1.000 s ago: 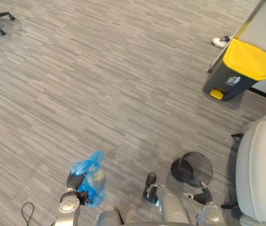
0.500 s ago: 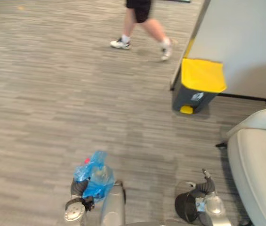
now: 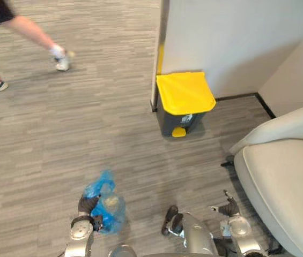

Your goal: Gather rubbish on tea table into small bin, then transfer packed bag to large trash can.

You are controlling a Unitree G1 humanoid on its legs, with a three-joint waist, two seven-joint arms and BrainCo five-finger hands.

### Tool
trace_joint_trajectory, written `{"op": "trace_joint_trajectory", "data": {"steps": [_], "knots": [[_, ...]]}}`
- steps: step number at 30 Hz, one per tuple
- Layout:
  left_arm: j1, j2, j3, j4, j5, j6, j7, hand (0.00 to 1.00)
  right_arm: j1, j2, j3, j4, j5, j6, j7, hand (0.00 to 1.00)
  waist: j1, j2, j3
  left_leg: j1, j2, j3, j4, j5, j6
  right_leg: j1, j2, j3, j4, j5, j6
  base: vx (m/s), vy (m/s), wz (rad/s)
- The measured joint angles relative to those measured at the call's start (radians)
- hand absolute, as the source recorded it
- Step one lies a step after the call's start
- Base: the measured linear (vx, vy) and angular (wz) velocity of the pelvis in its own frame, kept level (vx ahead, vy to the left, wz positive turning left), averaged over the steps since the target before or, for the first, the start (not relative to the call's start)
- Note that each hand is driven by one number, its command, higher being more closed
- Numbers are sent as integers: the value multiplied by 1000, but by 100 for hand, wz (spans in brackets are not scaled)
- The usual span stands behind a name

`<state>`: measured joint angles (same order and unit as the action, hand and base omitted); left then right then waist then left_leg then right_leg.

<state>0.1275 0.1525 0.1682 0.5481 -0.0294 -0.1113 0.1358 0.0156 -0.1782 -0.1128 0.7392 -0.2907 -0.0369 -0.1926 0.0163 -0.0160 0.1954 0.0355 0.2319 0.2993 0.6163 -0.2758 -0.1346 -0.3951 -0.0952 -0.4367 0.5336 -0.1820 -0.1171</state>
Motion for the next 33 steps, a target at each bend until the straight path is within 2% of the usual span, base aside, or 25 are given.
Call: {"op": "trace_joint_trajectory", "data": {"steps": [1, 3, 5, 6, 8, 9, 10, 11, 12, 13, 14, 15, 16, 17, 18, 19, 21, 22, 24, 25, 26, 27, 29, 32, 33], "knots": [[8, -17, 1, -1, 0, 1, -1, 100, 2, -3, -5, 0, 0, 2, 0, 0, 6, 19, 21, -85, 60, -41, 244, 156, 93, 105, 51, 14, -85, -2, 0, 527, -146, -59], [9, -37, -5, -3, 0, 0, -5, 100, 16, 13, -8, -17, 3, 3, -4, 0, 24, 6, 33, -192, 79, -78, 455, 92, 99, 232, 81, 52, -161, -2, 1, 511, -93, -66], [5, -50, -10, -26, 0, -1, -6, 100, 22, 27, -10, -43, 6, 1, -6, 0, 41, -21, 42, -286, 46, -99, 468, 60, 118, 313, 81, 83, -219, -2, 1, 428, -28, -63], [3, -59, -13, -41, 0, -5, -6, 100, 19, 31, -17, -55, 9, 0, -10, 0, 61, -26, 42, -361, 20, -108, 395, 38, 113, 357, 84, 106, -264, -4, 5, 436, 46, -84], [2, -62, -13, -50, -1, -6, -6, 100, 12, 32, -25, -67, 11, -2, -13, 0, 81, -19, 49, -434, -10, -106, 243, 37, 115, 404, 83, 126, -307, -30, 49, 465, 130, -83], [-1, -68, -13, -50, -1, -6, -5, 100, 17, 31, -35, -68, 15, -2, -21, 0, 80, 3, 53, -449, -27, -111, 71, 56, 99, 435, 91, 139, -309, -56, 92, 507, 243, -58], [12, -81, -14, -50, -2, -7, -5, 100, 34, 24, -45, -81, 17, 1, -23, 0, 82, 43, 38, -434, -30, -110, -125, 180, 87, 452, 115, 150, -302, -81, 122, 504, 265, -51], [13, -79, -14, -46, -3, -8, -4, 100, 40, 33, -54, -76, 18, 2, -23, 0, 86, 41, 40, -432, -32, -115, -113, 190, 154, 462, 119, 169, -290, -106, 137, 397, 215, -18], [4, -62, -12, -48, -8, -5, -4, 100, 59, 56, -55, -87, 18, 7, -22, 0, 83, -9, 34, -413, -74, -107, -109, 161, 165, 458, 67, 196, -257, -125, 150, 391, 214, -3], [5, -65, -13, -61, -7, -5, -4, 100, 78, 60, -55, -99, 17, 5, -22, 0, 79, -30, 35, -397, -97, -90, -109, 127, 171, 457, 35, 211, -219, -142, 170, 381, 207, 2], [9, -69, -15, -69, -7, -5, -4, 100, 81, 60, -55, -101, 15, 3, -22, 0, 83, -35, 37, -382, -103, -79, -101, 102, 177, 454, 18, 220, -186, -149, 181, 375, 234, -30], [23, -68, -32, -72, -7, -6, -3, 100, 79, 62, -54, -101, 11, 3, -21, 0, 90, -35, 37, -345, -114, -58, -78, 38, 171, 422, -16, 246, -50, -156, 195, 330, 220, -43], [32, -57, -53, -73, -7, -5, -4, 100, 80, 67, -47, -101, 9, 1, -21, 0, 86, -36, 37, -311, -122, -47, -72, 10, 179, 366, -46, 262, 114, -132, 235, 328, 210, -37], [33, -56, -56, -74, -7, -5, -4, 100, 81, 68, -45, -101, 9, 1, -21, 0, 85, -36, 37, -305, -124, -47, -71, 7, 181, 356, -51, 264, 140, -125, 244, 255, 129, 2], [42, -41, -76, -83, -7, -4, -4, 100, 92, 79, -40, -103, 7, 1, -20, 0, 77, -37, 36, -272, -136, -55, -71, -20, 186, 289, -64, 291, 301, -124, 265, 331, 68, 28], [39, -33, -88, -100, -7, -4, -2, 100, 110, 86, -33, -107, 7, 2, -20, 0, 74, -39, 35, -236, -146, -71, -72, -44, 192, 221, -53, 322, 385, -136, 248, 327, 35, 39], [38, -32, -88, -114, -6, -4, -1, 100, 128, 92, -33, -108, 8, 2, -20, 0, 63, -40, 34, -215, -155, -96, -72, -60, 191, 165, -37, 333, 381, -146, 232, 355, -45, 62], [35, -33, -88, -115, -6, -4, 1, 100, 129, 93, -33, -108, 10, 2, -20, 0, 49, -45, 31, -204, -165, -123, -72, -72, 187, 111, -26, 340, 337, -150, 225, 404, -148, 87], [19, -35, -88, -114, -7, -2, 4, 100, 129, 90, -37, -109, 11, 2, -21, 0, 50, -50, 28, -193, -175, -154, -69, -85, 172, 58, -7, 359, 243, -149, 212, 352, -177, 80], [4, -40, -89, -113, -7, -3, 9, 100, 129, 90, -38, -109, 16, 2, -22, 0, 50, -55, 26, -195, -184, -180, -46, -97, 150, 55, -5, 356, 99, -95, 182, 362, -226, 88], [-5, -51, -80, -100, -7, -1, 20, 100, 127, 83, -46, -90, 19, 4, -21, 0, 49, -34, 24, -188, -172, -214, -22, -108, 132, 77, 6, 333, 89, -73, 152, 377, -224, 71], [-1, -62, -77, -102, -8, -1, 22, 100, 122, 82, -47, -91, 24, 5, -21, 0, 59, -24, 18, -183, -159, -218, -27, -106, 127, 88, 15, 323, 80, -69, 145, 437, -239, 38], [23, -79, -83, -103, -8, -2, 20, 100, 112, 81, -51, -104, 39, 1, -23, 0, 55, -1, 4, -148, -120, -222, -63, -79, 83, 159, 43, 276, 14, -66, 133, 373, -190, 32], [27, -104, -84, -102, -8, -2, 19, 100, 117, 82, -88, -104, 55, 1, -28, 0, 53, 3, -1, -131, -91, -218, -38, -38, 54, 250, 63, 235, -70, -59, 120, 301, -133, 39], [27, -109, -87, -102, -8, -2, 17, 100, 125, 80, -106, -104, 59, 1, -30, 0, 53, -2, -1, -162, -89, -217, 50, 1, 51, 299, 61, 223, -115, -58, 118, 246, -47, 38]]}}
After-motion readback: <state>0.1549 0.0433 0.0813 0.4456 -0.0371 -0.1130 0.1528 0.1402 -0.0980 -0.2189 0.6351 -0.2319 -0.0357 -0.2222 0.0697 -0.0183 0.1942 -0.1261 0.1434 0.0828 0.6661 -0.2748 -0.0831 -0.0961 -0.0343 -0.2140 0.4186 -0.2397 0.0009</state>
